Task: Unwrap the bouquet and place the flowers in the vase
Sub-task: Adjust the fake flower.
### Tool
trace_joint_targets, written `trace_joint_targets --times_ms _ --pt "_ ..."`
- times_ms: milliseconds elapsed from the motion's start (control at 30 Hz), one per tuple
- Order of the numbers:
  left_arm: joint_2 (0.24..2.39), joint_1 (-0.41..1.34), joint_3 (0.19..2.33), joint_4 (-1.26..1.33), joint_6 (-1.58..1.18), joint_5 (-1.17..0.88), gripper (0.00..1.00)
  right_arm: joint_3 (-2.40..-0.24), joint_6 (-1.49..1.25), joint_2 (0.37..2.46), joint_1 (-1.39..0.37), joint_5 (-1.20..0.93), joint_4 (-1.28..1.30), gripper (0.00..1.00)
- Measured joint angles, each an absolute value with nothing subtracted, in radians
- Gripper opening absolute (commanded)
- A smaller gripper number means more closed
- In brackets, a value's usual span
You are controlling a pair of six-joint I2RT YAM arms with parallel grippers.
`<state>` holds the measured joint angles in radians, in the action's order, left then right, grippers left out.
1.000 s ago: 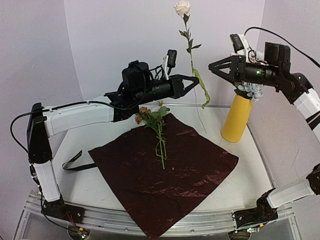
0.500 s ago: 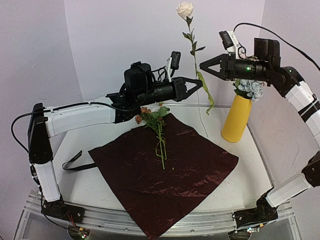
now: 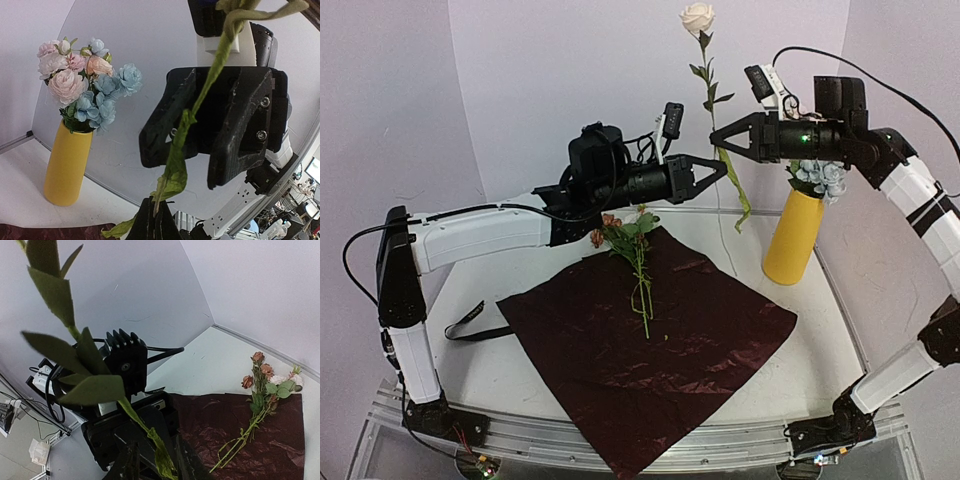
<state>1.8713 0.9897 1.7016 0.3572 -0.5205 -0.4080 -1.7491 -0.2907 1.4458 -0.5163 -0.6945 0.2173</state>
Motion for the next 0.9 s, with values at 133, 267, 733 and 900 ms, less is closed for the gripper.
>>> trace_joint_targets --times_ms 133,267,733,900 --pt "1.872 0.990 1.702 0.357 -0.521 -0.416 0.00 -1.763 -0.288 1.459 -0.522 -0.691 0.221 0.08" --pt "1.873 0.990 1.702 0.358 -0.521 -0.421 0.12 -1.767 -0.281 1.466 -0.522 -0.681 0.222 0.00" --pt "1.822 0.993 1.583 0.351 -0.402 -0.280 0.90 -1.772 -0.146 1.417 -0.478 -0.378 0.257 0.00" --pt "1.757 0.993 1.505 0.341 -0.346 -0.166 0.91 -1.838 -0.103 1.414 -0.348 -0.258 0.270 0.00"
